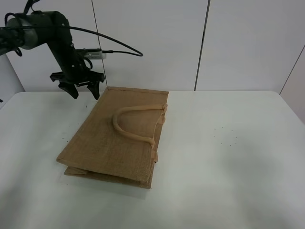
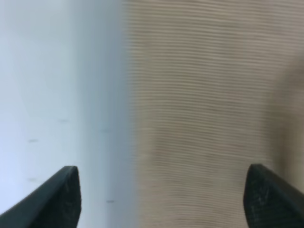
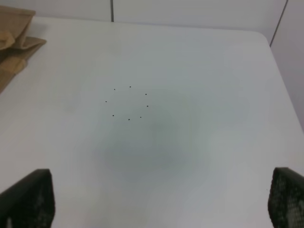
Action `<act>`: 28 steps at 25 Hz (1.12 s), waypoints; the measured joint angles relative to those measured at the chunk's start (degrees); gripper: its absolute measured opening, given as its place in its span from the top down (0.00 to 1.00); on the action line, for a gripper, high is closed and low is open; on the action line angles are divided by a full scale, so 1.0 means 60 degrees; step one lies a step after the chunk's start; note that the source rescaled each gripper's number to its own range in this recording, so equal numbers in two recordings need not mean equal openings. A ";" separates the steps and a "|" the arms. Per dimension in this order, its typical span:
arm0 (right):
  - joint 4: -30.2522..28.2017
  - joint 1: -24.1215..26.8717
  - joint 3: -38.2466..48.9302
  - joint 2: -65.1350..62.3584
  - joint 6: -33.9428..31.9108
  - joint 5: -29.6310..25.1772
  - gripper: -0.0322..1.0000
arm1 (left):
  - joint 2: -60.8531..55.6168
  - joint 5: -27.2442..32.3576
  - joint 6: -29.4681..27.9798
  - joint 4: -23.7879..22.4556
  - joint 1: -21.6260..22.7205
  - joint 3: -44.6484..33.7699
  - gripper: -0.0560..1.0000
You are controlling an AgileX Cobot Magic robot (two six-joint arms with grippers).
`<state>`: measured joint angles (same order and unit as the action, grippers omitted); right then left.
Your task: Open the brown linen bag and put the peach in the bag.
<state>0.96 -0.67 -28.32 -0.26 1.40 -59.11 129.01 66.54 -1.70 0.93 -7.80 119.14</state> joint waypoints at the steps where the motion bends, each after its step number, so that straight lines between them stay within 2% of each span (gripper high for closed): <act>1: 0.0000 0.0000 0.0000 0.0000 0.0000 0.0000 0.00 | -0.0013 0.0007 0.0000 -0.0033 0.0239 0.0000 0.00; 7: 0.0000 0.0000 0.0000 -0.0012 0.0000 0.0000 0.00 | -0.0658 -0.0085 0.0000 -0.0076 0.1120 -0.0922 0.00; 12: 0.0000 0.0000 0.0000 -0.0012 0.0000 0.0000 0.00 | -0.2010 -0.0266 0.0000 -0.0066 0.1216 -0.2495 0.00; 15: 0.0000 0.0000 0.0000 -0.0012 0.0000 0.0000 0.00 | -0.3040 0.0025 0.0000 -0.0059 0.1207 -0.3464 0.00; 23: 0.0000 0.0000 0.0000 -0.0012 0.0000 0.0000 0.00 | -0.6279 0.0029 0.0000 -0.0155 0.1207 -0.6802 0.00; 28: 0.0000 0.0000 0.0000 -0.0012 0.0000 0.0000 0.00 | -0.8593 0.0029 0.0000 -0.0210 0.1207 -0.9491 0.02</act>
<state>0.96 -0.67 -28.32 -0.33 1.40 -59.11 77.45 66.72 -1.70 -0.33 -0.56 62.19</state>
